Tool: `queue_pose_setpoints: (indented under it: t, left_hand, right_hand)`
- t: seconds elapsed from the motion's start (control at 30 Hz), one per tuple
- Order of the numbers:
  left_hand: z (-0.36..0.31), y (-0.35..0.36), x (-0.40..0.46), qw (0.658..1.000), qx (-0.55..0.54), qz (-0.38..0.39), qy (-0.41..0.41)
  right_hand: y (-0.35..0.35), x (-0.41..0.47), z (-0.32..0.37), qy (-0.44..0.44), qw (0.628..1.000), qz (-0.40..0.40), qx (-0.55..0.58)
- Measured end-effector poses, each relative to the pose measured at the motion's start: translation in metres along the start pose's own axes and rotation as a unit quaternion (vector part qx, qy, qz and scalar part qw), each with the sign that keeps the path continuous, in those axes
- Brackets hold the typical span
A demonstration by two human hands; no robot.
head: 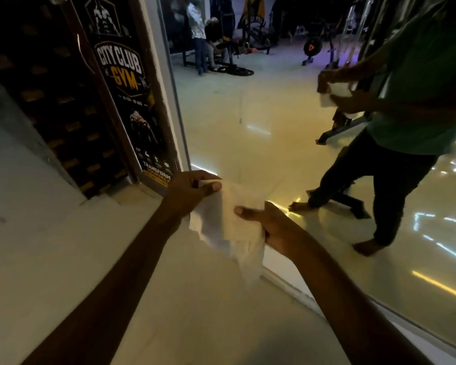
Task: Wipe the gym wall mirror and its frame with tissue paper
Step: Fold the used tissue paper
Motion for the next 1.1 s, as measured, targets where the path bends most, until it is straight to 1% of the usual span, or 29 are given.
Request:
queue_pose_setpoints:
  t: [0.07, 0.1, 0.2, 0.3, 0.37, 0.43, 0.6, 0.67, 0.73, 0.83, 0.97, 1.1]
  left_hand:
    - [0.011, 0.014, -0.031, 0.999, 0.028, -0.026, -0.03]
    - [0.018, 0.017, -0.046, 0.997, 0.026, -0.039, -0.054]
    - [0.035, 0.019, -0.104, 0.987, -0.007, -0.077, -0.138]
    - [0.05, 0.011, -0.171, 0.974, -0.009, -0.115, -0.192]
    - [0.062, 0.003, -0.211, 0.965, -0.023, -0.13, -0.225]
    - [0.074, -0.008, -0.254, 0.952, -0.039, -0.159, -0.257]
    - [0.112, -0.035, -0.37, 0.903, -0.102, -0.268, -0.32]
    - [0.133, -0.046, -0.431, 0.88, -0.131, -0.305, -0.34]
    - [0.146, -0.047, -0.466, 0.867, -0.159, -0.323, -0.346]
    - [0.168, -0.056, -0.542, 0.826, -0.192, -0.374, -0.375]
    - [0.19, -0.049, -0.637, 0.781, -0.196, -0.428, -0.409]
    - [0.206, -0.03, -0.712, 0.736, -0.199, -0.489, -0.424]
  right_hand:
    - [-0.014, -0.021, -0.016, 0.011, 0.998, -0.018, -0.066]
    - [-0.018, -0.029, -0.022, 0.018, 0.996, -0.024, -0.085]
    - [-0.019, -0.055, -0.037, 0.049, 0.991, -0.007, -0.127]
    - [-0.001, -0.073, -0.052, 0.058, 0.987, 0.037, -0.143]
    - [0.018, -0.083, -0.064, 0.061, 0.986, 0.047, -0.149]
    - [0.043, -0.093, -0.08, 0.075, 0.979, 0.084, -0.167]
    - [0.11, -0.123, -0.137, 0.124, 0.95, 0.2, -0.207]
    - [0.154, -0.141, -0.173, 0.139, 0.932, 0.243, -0.228]
    - [0.176, -0.153, -0.196, 0.16, 0.922, 0.256, -0.242]
    - [0.231, -0.187, -0.246, 0.189, 0.899, 0.3, -0.259]
    - [0.286, -0.236, -0.316, 0.229, 0.864, 0.351, -0.281]
    - [0.322, -0.28, -0.387, 0.274, 0.834, 0.375, -0.298]
Point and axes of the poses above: each hand's wrist, its own x-axis towards the middle knuckle, its own y-axis out of the palm, z = x × y, the point moved 2 cm from there along x, towards the middle knuckle, and after that the axes turned 2 degrees about -x, right-handed, at the moved point
